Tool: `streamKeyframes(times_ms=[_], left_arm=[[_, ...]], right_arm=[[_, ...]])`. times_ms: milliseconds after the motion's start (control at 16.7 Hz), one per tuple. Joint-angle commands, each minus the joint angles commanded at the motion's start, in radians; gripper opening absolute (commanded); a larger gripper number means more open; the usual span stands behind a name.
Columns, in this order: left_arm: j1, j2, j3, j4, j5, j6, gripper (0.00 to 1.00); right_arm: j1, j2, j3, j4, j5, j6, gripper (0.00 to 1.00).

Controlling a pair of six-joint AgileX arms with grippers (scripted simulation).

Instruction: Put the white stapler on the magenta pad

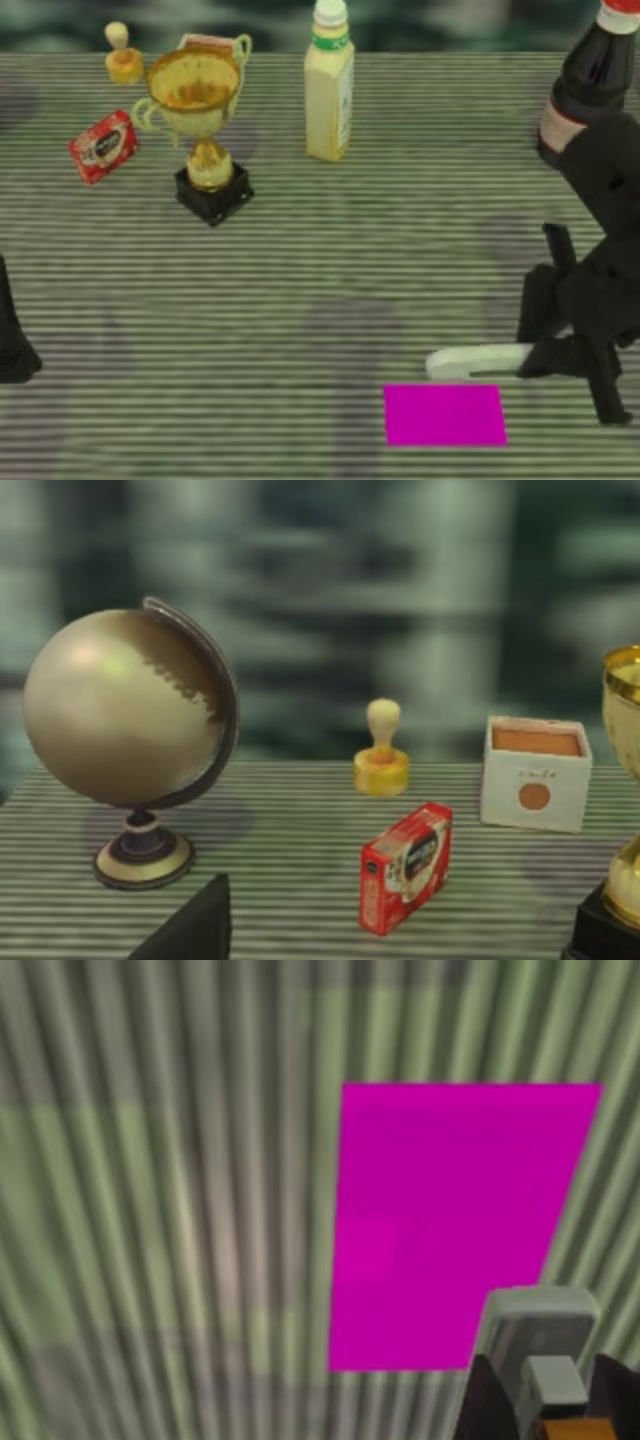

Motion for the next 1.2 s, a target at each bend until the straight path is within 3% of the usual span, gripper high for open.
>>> streamKeyframes(times_ms=[300, 600, 1200], left_arm=[[0.0, 0.0, 0.0, 0.0, 0.0, 0.0, 1.0], [0.0, 0.0, 0.0, 0.0, 0.0, 0.0, 1.0], [0.0, 0.0, 0.0, 0.0, 0.0, 0.0, 1.0]], right_arm=[[0.077, 0.09, -0.086, 0.206, 0.007, 0.083, 0.0], [0.087, 0.1, -0.096, 0.228, 0.007, 0.093, 0.0], [0.087, 0.1, -0.096, 0.228, 0.007, 0.093, 0.75]])
